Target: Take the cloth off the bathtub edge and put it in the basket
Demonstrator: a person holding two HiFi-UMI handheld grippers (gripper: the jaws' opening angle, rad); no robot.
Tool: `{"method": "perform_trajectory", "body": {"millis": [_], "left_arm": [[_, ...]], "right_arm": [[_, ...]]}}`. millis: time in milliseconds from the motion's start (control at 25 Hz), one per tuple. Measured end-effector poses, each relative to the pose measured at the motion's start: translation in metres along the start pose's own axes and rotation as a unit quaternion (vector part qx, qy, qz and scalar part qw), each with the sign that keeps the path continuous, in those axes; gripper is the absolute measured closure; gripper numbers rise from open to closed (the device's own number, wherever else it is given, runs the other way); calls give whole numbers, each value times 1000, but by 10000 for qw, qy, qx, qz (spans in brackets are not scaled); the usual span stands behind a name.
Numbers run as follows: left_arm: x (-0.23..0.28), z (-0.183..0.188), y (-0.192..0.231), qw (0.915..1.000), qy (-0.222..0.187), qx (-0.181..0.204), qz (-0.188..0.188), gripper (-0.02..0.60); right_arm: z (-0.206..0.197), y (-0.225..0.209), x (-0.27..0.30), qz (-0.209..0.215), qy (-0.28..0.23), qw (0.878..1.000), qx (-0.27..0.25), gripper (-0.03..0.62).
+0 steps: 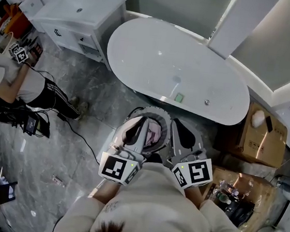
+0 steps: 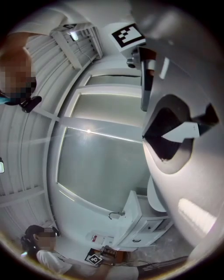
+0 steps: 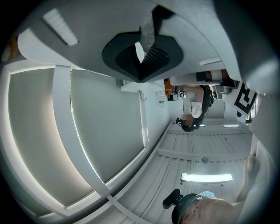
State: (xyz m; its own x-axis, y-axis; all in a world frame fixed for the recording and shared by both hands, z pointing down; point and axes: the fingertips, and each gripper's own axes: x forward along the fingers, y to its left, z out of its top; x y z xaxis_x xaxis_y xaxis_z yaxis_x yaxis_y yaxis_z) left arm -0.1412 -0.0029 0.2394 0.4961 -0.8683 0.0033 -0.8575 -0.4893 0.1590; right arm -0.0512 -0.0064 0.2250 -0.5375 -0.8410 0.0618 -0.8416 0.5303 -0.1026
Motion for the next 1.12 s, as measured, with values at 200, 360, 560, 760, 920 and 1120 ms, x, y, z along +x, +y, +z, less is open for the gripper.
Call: {"method": "perform_trajectory", "body": {"millis": [200,360,560,760,920,1120], "left_arm": [[-2,0,-4,10000,6,80,-21,580],[-9,2,-3,9999,-15,107,25,580],[-17,3,0,9999,-23,109,119,580],[-23,11,8,9996,-103,161,224,580],[-29,12,17,9992,-116,209,312,580],[-33,8,20,9992,-38,257,303,580]], "right_arm": [[-4,4,-1,9,36,10000,-16,597],[-3,7,-5,-4,-6,10000,-9,597],[-2,9,-11,-7,-50,10000,17,597],[1,7,-15,-35,-56,10000,-33,597],[-4,7,-17,-100,-9,9999,-62,597],[-14,7,-22,-125,120,9998,14,597]]}}
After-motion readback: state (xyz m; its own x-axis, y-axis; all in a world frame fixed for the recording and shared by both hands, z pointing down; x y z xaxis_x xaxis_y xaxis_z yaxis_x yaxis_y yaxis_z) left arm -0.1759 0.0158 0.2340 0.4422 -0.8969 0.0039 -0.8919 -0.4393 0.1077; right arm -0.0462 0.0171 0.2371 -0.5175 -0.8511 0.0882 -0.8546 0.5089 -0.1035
